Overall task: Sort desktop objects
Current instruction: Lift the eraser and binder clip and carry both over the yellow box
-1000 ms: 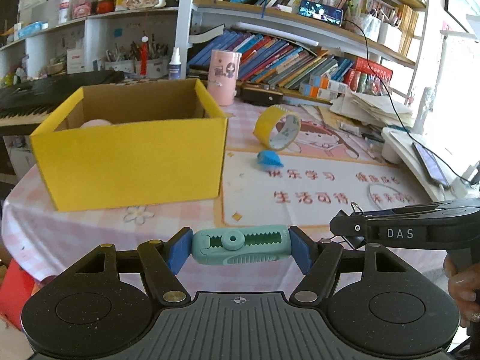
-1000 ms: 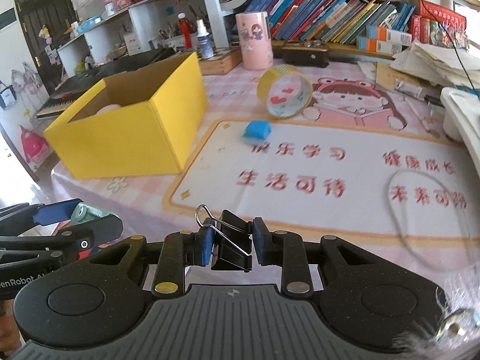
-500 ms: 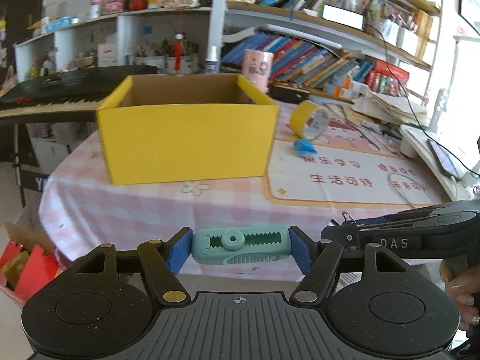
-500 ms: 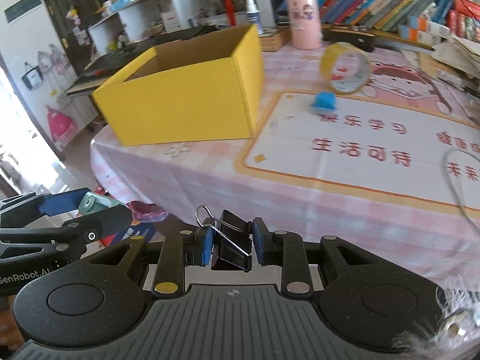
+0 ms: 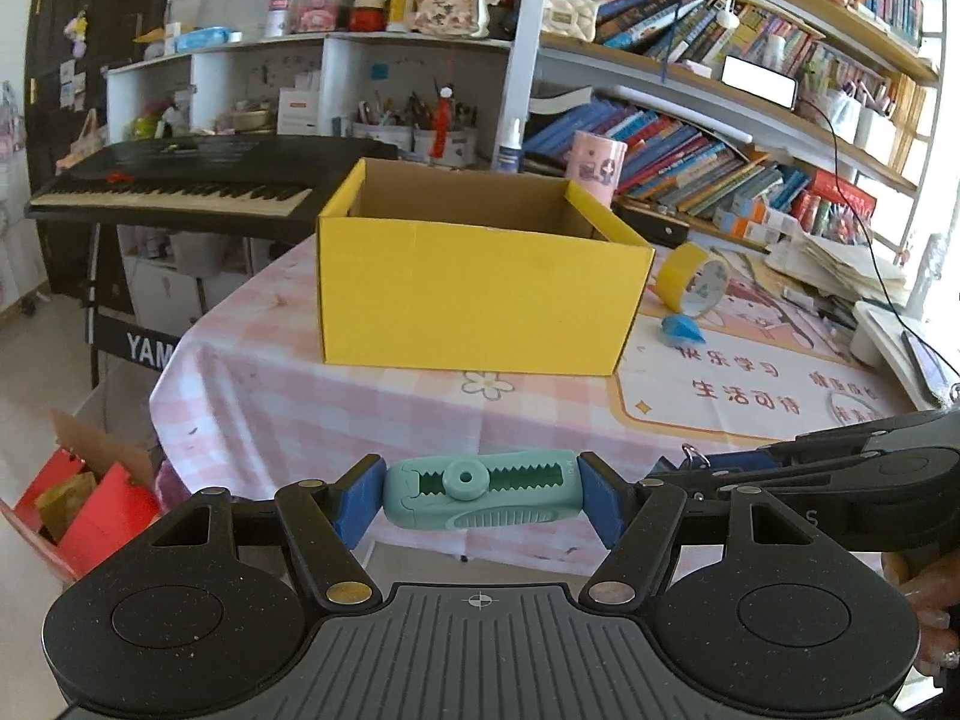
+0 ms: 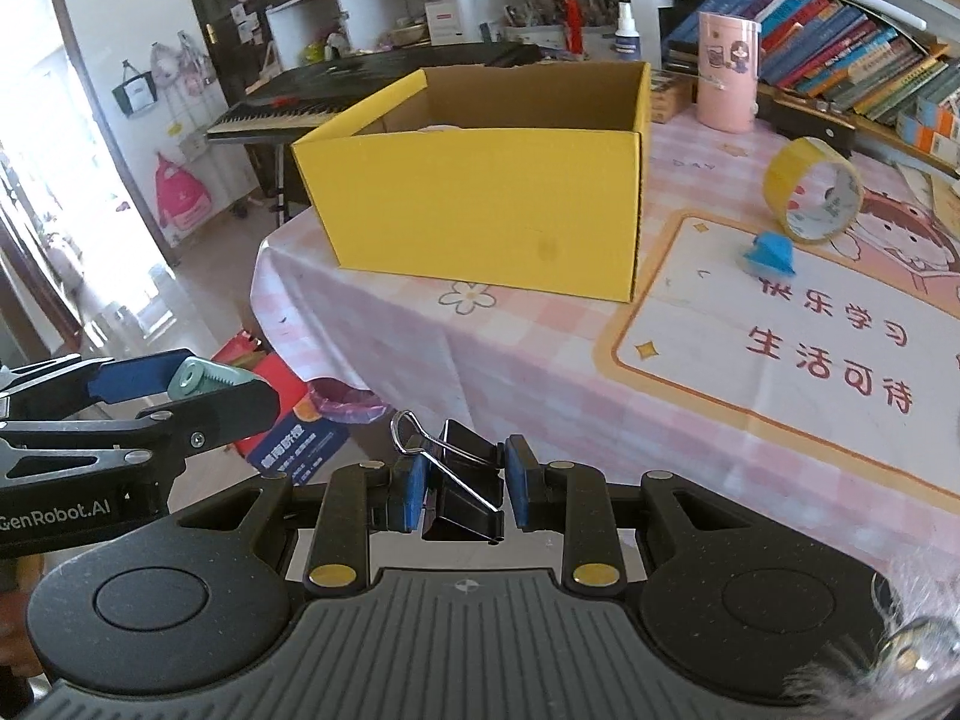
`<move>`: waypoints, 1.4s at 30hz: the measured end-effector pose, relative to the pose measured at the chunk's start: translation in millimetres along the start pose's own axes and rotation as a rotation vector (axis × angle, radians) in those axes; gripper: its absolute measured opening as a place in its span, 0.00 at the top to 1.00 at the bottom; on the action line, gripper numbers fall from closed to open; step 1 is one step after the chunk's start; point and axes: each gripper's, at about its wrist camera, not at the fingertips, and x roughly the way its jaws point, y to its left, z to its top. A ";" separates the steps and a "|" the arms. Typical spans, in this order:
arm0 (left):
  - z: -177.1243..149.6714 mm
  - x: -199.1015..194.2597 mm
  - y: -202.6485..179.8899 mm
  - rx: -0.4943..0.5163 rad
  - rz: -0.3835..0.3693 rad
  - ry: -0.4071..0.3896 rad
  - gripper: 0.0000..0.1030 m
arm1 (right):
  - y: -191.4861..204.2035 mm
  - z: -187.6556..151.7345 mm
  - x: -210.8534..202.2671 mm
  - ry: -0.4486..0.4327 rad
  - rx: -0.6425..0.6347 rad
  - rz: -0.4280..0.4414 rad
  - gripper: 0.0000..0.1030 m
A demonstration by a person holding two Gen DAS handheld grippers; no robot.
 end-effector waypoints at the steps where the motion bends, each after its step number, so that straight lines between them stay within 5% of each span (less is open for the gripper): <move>1: 0.2 0.0 0.4 -0.001 0.000 -0.002 0.32 | 0.4 0.6 0.3 0.000 -0.002 0.000 0.76; 23: 30.3 1.4 0.7 0.018 0.008 -0.077 0.32 | -7.9 31.4 -8.8 -0.095 -0.002 -0.034 0.76; 42: 100.9 45.9 -5.0 0.000 0.084 -0.202 0.32 | -39.5 129.3 7.8 -0.241 -0.057 0.038 0.76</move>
